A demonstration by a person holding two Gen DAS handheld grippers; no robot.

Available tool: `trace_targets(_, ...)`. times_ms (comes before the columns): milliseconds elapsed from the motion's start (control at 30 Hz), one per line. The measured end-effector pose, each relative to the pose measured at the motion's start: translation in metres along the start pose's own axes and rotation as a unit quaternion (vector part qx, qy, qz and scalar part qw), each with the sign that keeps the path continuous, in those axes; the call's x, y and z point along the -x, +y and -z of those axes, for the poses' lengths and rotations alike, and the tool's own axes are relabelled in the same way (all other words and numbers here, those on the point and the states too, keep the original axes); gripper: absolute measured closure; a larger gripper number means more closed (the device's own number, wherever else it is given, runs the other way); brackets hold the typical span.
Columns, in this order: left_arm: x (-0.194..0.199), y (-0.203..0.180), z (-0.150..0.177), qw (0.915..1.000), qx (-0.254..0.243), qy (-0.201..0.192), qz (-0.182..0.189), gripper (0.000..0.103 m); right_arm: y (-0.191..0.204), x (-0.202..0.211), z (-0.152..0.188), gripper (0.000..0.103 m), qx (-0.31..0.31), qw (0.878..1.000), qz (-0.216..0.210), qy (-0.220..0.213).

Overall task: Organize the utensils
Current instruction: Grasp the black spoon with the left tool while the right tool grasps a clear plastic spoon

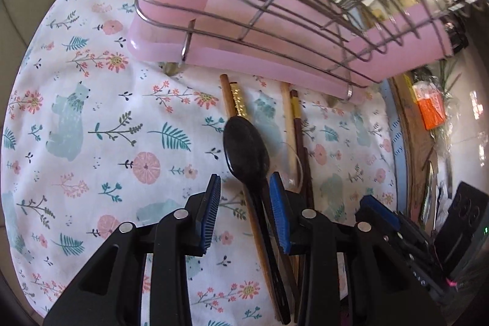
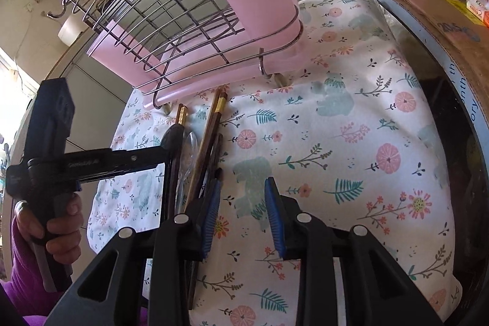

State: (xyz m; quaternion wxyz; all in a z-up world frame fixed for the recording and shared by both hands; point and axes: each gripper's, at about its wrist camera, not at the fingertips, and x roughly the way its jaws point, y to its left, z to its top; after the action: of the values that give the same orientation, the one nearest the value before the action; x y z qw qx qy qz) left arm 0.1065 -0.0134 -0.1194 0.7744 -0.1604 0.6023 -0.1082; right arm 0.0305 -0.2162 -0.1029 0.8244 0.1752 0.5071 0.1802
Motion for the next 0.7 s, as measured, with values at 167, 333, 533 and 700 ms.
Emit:
trace_targets(167,-0.009,0.001,-0.011,0.9998,0.020,-0.006,-0.003,0.070,-0.001,-0.005,-0.004,0.073,0.000,1.000,0.000,0.007)
trace_targets(333,-0.008,0.001,-0.012,0.9997,0.014,-0.018,0.008,0.086,0.005,-0.010,-0.009,0.073,0.008,1.000,-0.003,0.011)
trace_targets(533,0.008,0.012,-0.016,0.9992,0.012,-0.035,0.018,0.098,0.015,-0.018,-0.015,0.075,0.015,1.000,-0.013,0.023)
trace_targets(700,0.031,0.024,-0.017,0.9984,-0.002,-0.045,0.033,0.099,0.026,-0.026,-0.020,0.079,0.022,0.999,-0.019,0.035)
